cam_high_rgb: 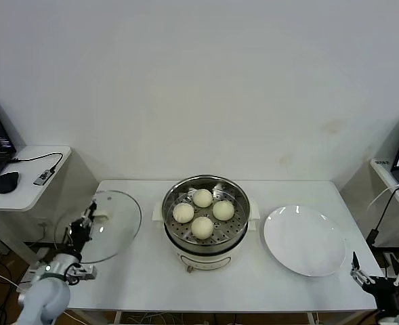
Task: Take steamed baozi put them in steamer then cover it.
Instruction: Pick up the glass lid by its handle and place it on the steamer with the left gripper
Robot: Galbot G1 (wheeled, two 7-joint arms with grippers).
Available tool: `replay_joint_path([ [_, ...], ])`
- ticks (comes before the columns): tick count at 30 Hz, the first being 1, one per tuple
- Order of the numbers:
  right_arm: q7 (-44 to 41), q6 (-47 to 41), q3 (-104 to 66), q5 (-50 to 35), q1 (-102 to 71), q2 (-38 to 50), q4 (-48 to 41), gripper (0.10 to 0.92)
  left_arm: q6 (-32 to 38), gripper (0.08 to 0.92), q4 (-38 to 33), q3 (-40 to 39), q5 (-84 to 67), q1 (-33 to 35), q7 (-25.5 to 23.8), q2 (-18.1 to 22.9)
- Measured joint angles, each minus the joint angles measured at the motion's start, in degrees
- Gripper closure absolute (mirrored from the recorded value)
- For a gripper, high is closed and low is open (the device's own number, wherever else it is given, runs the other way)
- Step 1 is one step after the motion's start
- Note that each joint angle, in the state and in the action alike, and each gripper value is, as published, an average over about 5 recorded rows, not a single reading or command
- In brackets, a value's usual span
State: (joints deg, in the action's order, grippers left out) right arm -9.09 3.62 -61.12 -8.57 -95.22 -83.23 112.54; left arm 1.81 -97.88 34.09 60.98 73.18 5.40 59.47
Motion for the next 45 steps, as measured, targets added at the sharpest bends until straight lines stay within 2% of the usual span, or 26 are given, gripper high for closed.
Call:
replay_joint_path([
  [9, -0.3, 1.0, 2.2, 1.8, -0.4, -0.2, 0.8, 0.203, -7.7, 0.859, -11.9, -1.8, -5.3, -0.9, -5.2, -5.1],
  [14, 0.0, 1.5, 3.5, 3.5, 0.2, -1.2, 0.5, 0.203, -12.0, 0.859, -14.7, -7.1, -6.9, -3.6, -7.0, -6.6],
  [19, 0.8, 1.7, 4.7, 6.0, 1.0, -2.2, -0.4, 0.203, -16.4, 0.859, -15.7, -14.3, -6.6, -8.0, -9.4, -6.2],
  [24, 1.9, 1.9, 5.6, 8.9, 1.9, -3.0, -1.5, 0.203, -20.7, 0.859, -15.7, -20.9, -3.7, -12.5, -13.0, -3.3],
  [32, 2.9, 2.0, 7.0, 12.1, 3.1, -4.2, -3.0, 0.203, -25.9, 0.859, -13.9, -29.2, 3.8, -18.8, -19.1, 3.8],
  [45, 3.3, 2.5, 8.3, 14.4, 3.8, -5.0, -4.2, 0.203, -29.4, 0.859, -10.6, -36.7, 13.5, -22.1, -24.7, 13.6],
])
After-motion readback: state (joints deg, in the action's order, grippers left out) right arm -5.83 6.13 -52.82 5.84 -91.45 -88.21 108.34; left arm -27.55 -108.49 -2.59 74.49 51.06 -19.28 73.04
